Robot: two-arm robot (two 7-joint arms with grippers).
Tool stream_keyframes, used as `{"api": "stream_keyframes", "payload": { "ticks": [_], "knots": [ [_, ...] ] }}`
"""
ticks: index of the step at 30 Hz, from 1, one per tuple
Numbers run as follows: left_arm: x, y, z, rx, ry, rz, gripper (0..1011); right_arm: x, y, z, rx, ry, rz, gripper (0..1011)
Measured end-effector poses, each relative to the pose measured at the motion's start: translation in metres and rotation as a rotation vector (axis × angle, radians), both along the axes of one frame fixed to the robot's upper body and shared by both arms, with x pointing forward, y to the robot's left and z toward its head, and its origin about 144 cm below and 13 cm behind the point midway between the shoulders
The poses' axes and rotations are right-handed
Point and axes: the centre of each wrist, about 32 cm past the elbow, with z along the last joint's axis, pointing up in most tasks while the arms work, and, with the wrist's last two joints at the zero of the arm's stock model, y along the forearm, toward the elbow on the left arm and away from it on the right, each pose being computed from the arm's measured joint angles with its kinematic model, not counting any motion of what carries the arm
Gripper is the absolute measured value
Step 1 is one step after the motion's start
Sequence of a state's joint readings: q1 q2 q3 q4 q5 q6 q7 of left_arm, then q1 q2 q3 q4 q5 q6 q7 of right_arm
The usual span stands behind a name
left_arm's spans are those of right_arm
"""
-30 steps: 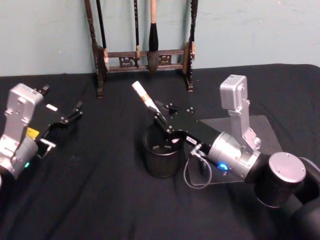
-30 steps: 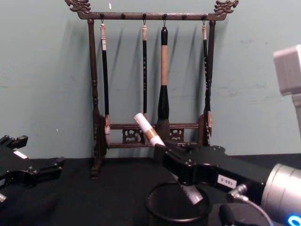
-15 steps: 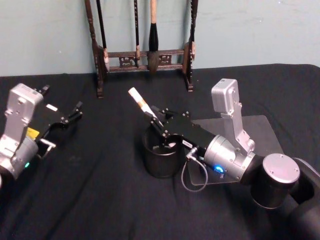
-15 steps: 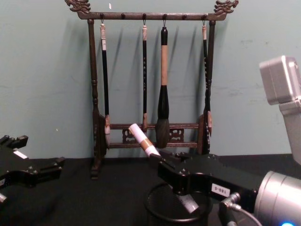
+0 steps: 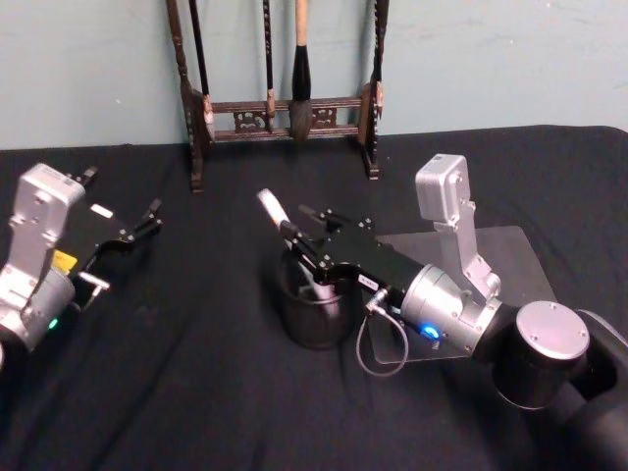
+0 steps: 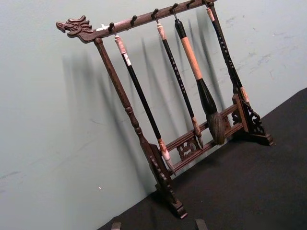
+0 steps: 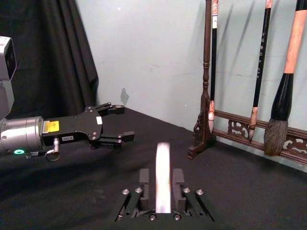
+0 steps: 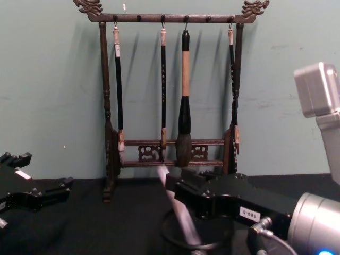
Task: Pick up the water-based marker from the table and place it into the pen holder.
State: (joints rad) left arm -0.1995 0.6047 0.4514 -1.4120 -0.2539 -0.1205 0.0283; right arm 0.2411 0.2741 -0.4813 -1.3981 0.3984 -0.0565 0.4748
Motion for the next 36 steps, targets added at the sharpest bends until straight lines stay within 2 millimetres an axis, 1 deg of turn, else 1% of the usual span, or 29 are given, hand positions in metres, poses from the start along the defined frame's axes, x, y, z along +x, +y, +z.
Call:
{"api": "stream_keyframes", "payload": {
  "ticks": [2, 5, 6, 7, 9, 10, 11, 12, 13, 15, 17, 18, 21, 23, 26, 30, 36],
  "knots": [
    [0.0, 0.0, 0.0, 0.0, 0.0, 0.0, 1001, 0.0, 0.0, 0.0, 0.0, 0.0, 0.0, 354],
    [0.0, 0.0, 0.0, 0.0, 0.0, 0.0, 1001, 0.0, 0.0, 0.0, 0.001, 0.0, 0.0, 482],
    [0.0, 0.0, 0.0, 0.0, 0.0, 0.0, 1001, 0.0, 0.0, 0.0, 0.001, -0.001, 0.0, 482],
    [0.0, 0.0, 0.0, 0.0, 0.0, 0.0, 1001, 0.0, 0.0, 0.0, 0.001, -0.001, 0.0, 541],
    [0.0, 0.0, 0.0, 0.0, 0.0, 0.0, 1001, 0.0, 0.0, 0.0, 0.001, -0.001, 0.0, 580],
    [0.0, 0.0, 0.0, 0.0, 0.0, 0.0, 1001, 0.0, 0.0, 0.0, 0.001, -0.001, 0.0, 644],
    [0.0, 0.0, 0.0, 0.0, 0.0, 0.0, 1001, 0.0, 0.0, 0.0, 0.002, -0.001, 0.0, 644],
    [0.0, 0.0, 0.0, 0.0, 0.0, 0.0, 1001, 0.0, 0.0, 0.0, 0.002, -0.001, 0.0, 684],
    [0.0, 0.0, 0.0, 0.0, 0.0, 0.0, 1001, 0.0, 0.0, 0.0, 0.002, -0.001, 0.0, 699],
    [0.0, 0.0, 0.0, 0.0, 0.0, 0.0, 1001, 0.0, 0.0, 0.0, 0.002, -0.001, 0.0, 778],
    [0.0, 0.0, 0.0, 0.0, 0.0, 0.0, 1001, 0.0, 0.0, 0.0, 0.002, -0.001, 0.001, 834],
    [0.0, 0.0, 0.0, 0.0, 0.0, 0.0, 1001, 0.0, 0.0, 0.0, 0.002, -0.001, 0.001, 883],
    [0.0, 0.0, 0.0, 0.0, 0.0, 0.0, 1001, 0.0, 0.0, 0.0, 0.003, -0.001, 0.001, 930],
    [0.0, 0.0, 0.0, 0.0, 0.0, 0.0, 1001, 0.0, 0.0, 0.0, 0.003, -0.001, 0.001, 996],
    [0.0, 0.0, 0.0, 0.0, 0.0, 0.0, 1001, 0.0, -0.001, 0.0, 0.005, -0.001, 0.0, 1002],
    [0.0, 0.0, 0.0, 0.0, 0.0, 0.0, 1001, 0.001, -0.003, 0.006, 0.017, -0.015, -0.005, 1002],
    [0.0, 0.0, 0.0, 0.0, 0.0, 0.0, 1001, 0.002, -0.015, 0.023, 0.01, -0.055, -0.073, 1003]
  ]
}}
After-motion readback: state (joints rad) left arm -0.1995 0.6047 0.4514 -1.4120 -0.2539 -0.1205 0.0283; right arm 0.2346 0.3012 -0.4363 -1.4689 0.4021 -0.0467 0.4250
